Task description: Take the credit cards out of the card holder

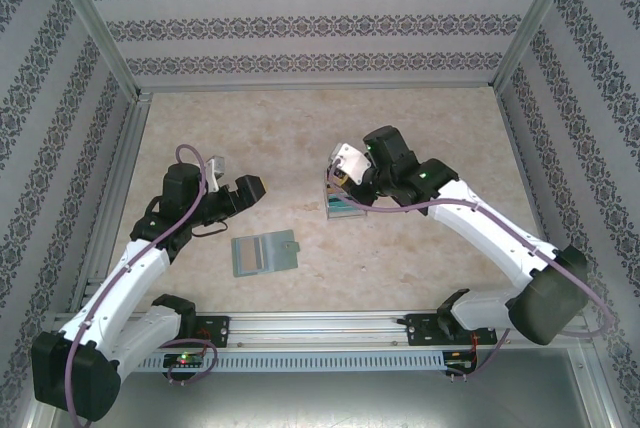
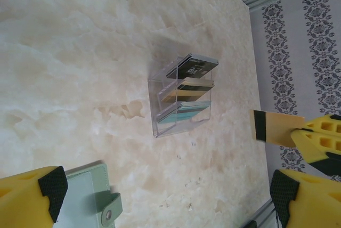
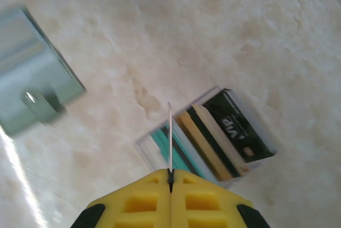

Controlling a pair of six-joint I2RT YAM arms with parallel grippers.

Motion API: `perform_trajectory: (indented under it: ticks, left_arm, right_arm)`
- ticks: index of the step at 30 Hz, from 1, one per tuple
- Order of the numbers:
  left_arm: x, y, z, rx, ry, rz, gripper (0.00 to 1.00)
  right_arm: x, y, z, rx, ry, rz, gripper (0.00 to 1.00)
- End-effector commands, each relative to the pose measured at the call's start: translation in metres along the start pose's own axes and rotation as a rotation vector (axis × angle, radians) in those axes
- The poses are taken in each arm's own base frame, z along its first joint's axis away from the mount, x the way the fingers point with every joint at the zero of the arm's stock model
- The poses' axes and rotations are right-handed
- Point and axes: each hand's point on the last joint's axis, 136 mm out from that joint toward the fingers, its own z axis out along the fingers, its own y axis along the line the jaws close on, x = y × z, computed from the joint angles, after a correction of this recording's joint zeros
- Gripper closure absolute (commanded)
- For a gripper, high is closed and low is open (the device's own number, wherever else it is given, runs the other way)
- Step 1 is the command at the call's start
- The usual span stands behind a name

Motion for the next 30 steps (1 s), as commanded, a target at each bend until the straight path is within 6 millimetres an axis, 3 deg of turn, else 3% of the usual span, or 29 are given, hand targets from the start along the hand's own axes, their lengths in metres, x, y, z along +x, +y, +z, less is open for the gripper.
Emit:
perform_trajectory:
  ticks: [1,10,30]
  left_arm:
    - [-0.007,-0.006,-0.003,0.009,-0.011,0.04,0.01]
    - [-0.005,-0.007,-0.008,0.006,-0.011,0.037,0.01]
    - [-0.002,-0.002,-0.008,-0.007,-0.006,0.034,0.01]
  right_arm:
    - [0.013,-0.018,0.01,0.063,0.091,-0.281,1.0]
    - [0.021,-0.029,0.041,0.059,0.18,-0.586,1.0]
    - [0.029,-0.029,0.087,-0.009,0.202,-0.583,1.0]
